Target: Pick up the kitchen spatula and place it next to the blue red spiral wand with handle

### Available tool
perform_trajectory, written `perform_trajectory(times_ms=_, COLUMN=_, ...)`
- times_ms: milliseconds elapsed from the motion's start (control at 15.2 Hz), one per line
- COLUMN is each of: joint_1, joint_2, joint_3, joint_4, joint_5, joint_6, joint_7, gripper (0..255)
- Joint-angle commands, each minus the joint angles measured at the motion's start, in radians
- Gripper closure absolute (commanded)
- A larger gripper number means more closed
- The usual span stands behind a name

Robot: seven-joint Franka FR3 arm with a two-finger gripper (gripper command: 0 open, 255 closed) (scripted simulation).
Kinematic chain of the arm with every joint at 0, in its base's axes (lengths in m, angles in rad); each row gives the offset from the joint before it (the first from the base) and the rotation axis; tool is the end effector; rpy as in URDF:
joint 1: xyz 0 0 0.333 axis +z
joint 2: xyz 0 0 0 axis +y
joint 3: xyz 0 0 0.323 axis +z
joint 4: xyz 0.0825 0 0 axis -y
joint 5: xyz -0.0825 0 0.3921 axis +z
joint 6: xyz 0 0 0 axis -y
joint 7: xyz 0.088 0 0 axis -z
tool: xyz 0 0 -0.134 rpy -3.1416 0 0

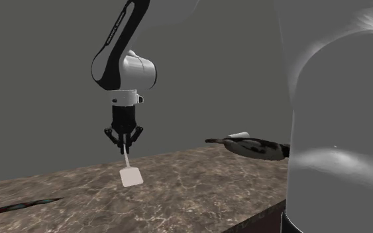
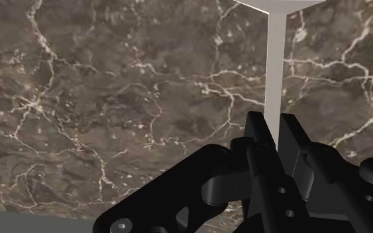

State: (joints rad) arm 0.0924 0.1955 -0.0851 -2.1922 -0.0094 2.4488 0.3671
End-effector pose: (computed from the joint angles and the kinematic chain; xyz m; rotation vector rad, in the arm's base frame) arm 0.5682 0.0040 0.2765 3.0812 -0.5458 0.1016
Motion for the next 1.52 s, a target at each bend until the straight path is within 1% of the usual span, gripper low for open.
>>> perform_trajectory(times_ms=0, joint_1=0.033, joint_2=-0.014, joint_3=0.016, joint_4=-0.01, joint_5=-0.012, joint_6=-0.004, joint_7=0.058, gripper=255)
perform_trajectory(times_ms=330, joint_1=0.109, joint_2=-0.001, joint_3=0.058, joint_4=0.009, joint_5=-0.033, joint_6=-0.014, joint_7=0.192, gripper=255)
perform_trajectory(times_ms=726, joint_1=0.199, joint_2=0.04, joint_3=0.106, joint_4=0.07, joint_5=-0.058, joint_6=-0.04, joint_7=0.346, gripper=255)
perform_trajectory(times_ms=1122, joint_1=0.289, joint_2=0.108, joint_3=0.145, joint_4=0.173, joint_5=-0.083, joint_6=-0.082, joint_7=0.488, gripper=255)
perform_trajectory(times_ms=1452, joint_1=0.365, joint_2=0.185, joint_3=0.17, joint_4=0.292, joint_5=-0.103, joint_6=-0.13, joint_7=0.596, gripper=255)
